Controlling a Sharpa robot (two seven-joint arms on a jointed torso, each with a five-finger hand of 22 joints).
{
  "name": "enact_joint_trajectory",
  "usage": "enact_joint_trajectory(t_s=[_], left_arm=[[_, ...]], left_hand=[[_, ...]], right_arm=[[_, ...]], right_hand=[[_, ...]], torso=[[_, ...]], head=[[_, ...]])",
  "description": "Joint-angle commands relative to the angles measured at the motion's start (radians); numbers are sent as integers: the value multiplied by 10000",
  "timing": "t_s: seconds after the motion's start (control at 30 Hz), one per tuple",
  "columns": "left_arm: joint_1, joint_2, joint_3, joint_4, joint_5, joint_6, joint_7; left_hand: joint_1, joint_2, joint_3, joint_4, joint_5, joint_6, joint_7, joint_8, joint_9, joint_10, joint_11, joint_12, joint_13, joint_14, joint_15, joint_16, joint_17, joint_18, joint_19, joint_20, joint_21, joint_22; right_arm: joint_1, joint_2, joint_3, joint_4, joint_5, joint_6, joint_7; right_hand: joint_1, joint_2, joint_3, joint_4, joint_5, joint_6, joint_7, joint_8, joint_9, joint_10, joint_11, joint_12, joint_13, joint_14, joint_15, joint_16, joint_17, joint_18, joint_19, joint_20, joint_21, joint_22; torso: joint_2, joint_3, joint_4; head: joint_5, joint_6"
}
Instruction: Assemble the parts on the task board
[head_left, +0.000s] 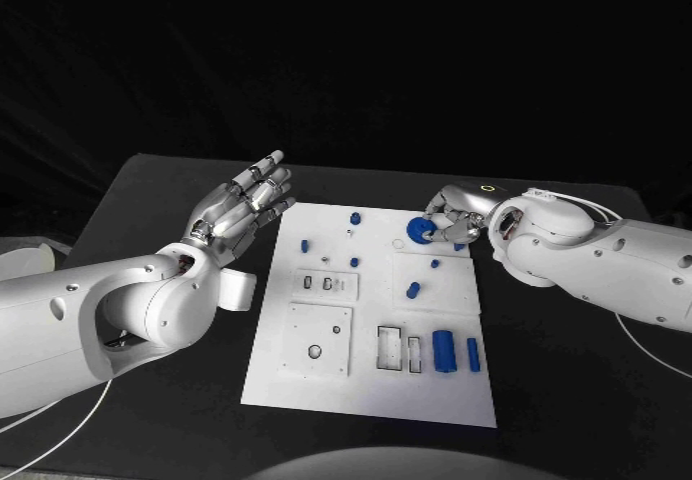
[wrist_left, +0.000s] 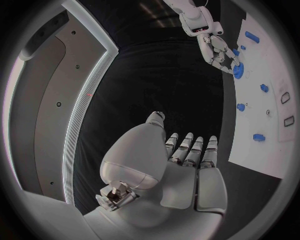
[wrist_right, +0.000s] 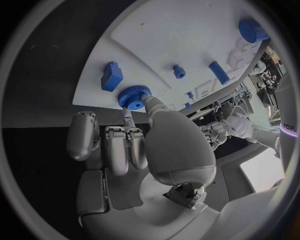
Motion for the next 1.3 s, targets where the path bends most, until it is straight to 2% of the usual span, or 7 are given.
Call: enact_joint_trajectory(t_s=[0.03,0.2,0.3,0.47,0.57,0.9,1.3], left_arm=[[5,32,2,-12,-28,267,43],[5,46,2,-22,-28,290,28],[4,50,2,-25,-28,304,13],[4,47,0,-38,-27,326,-9],[4,33,-2,-44,-27,342,-25],[4,53,-9,-74,-27,419,-99],[3,116,-16,-127,-27,454,-147]], left_hand=[[91,-2,43,-6,68,-11,44,28,-1,6,60,45,10,13,89,65,10,1,59,-1,35,11],[96,-1,49,-9,71,-9,46,28,0,8,65,50,11,17,94,70,11,-4,62,-1,37,12],[106,2,58,-14,75,-13,48,28,-1,7,70,54,11,23,102,76,12,-12,68,0,39,13],[124,2,75,-26,85,-18,51,27,-1,7,79,62,11,37,119,92,15,-28,76,0,44,14],[134,1,85,-33,91,-24,52,25,-2,7,81,67,12,43,129,98,16,-37,81,1,46,14],[168,2,119,-57,105,-29,51,25,-2,17,91,94,15,76,171,131,22,-78,99,2,55,16],[177,-1,126,-64,108,-26,51,26,-1,27,95,107,17,85,179,140,23,-88,104,2,58,17]], right_arm=[[-87,58,-46,-45,-154,-128,128],[-116,103,-46,-75,-328,-277,72],[-133,112,-46,-87,-440,-359,87],[-148,115,-46,-80,-507,-721,307],[-151,121,-45,-33,-515,-984,483],[80,138,-39,484,195,-1087,550],[327,756,-32,574,510,-539,415]], right_hand=[[70,6,72,-51,-44,411,-118,277,297,1030,-92,37,2630,846,-74,-66,1998,46,-54,-41,-63,38],[72,-32,-11,-198,-445,844,-293,820,832,1030,-223,37,2630,840,-186,-92,1980,51,-64,-137,-100,68],[190,-4,-59,-421,-427,857,-448,1489,1611,1030,-367,37,2630,840,-291,-109,1973,56,-52,-267,-129,115],[233,-40,62,-556,787,535,-556,2268,2616,1030,-458,37,2630,877,-369,-50,2049,22,62,-356,-51,271],[47,-160,225,-447,2036,335,-585,2566,3071,1030,-480,37,2630,927,-417,49,2159,-21,191,-386,79,431],[-335,-372,722,-133,3239,72,-516,2780,3589,1030,-436,37,2630,956,-407,105,2228,-46,271,-372,112,560],[-520,-435,887,15,3204,-19,-432,2643,3588,1030,-332,37,2630,957,-325,103,2229,-49,279,-324,99,587]], torso=[[-3,-8,0],[0,-10,0],[-3,-11,-4],[-13,-4,-7],[-5,-3,-15],[7,-5,5],[10,-7,14]], head=[[-1,-13],[-5,-8],[2,-10],[36,32],[81,64],[48,127],[-51,97]])
